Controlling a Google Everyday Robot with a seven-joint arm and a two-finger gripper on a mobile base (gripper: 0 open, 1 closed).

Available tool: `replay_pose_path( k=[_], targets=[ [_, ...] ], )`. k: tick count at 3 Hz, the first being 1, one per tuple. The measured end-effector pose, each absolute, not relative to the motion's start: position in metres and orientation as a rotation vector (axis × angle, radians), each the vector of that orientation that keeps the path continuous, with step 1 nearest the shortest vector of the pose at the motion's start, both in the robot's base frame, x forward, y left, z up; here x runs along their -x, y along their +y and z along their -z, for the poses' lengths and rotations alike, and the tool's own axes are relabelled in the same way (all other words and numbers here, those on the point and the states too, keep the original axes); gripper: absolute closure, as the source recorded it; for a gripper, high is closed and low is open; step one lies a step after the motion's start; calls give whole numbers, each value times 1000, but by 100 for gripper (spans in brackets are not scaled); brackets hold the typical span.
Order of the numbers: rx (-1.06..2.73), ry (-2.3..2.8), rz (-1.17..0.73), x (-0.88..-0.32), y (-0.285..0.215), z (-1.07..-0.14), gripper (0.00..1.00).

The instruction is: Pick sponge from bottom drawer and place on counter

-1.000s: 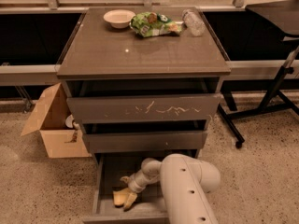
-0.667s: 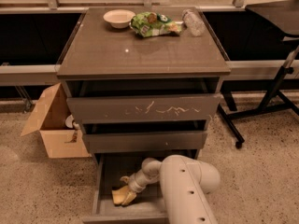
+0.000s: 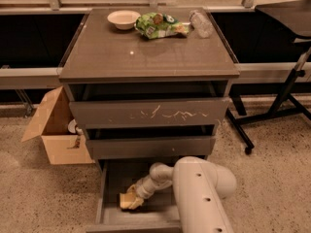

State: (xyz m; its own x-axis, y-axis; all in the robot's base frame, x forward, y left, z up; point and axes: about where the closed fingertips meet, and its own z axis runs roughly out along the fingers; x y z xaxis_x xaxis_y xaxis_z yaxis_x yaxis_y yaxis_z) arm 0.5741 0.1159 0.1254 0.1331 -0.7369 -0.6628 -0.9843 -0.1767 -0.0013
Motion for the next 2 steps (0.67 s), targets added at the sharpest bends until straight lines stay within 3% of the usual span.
replay_pose_path(
  k=[1,2],
  targets=[
    [1975,1575,-724,-569,110,-157,100],
    [1961,1472,-736,-564,100,-190,100]
  ],
)
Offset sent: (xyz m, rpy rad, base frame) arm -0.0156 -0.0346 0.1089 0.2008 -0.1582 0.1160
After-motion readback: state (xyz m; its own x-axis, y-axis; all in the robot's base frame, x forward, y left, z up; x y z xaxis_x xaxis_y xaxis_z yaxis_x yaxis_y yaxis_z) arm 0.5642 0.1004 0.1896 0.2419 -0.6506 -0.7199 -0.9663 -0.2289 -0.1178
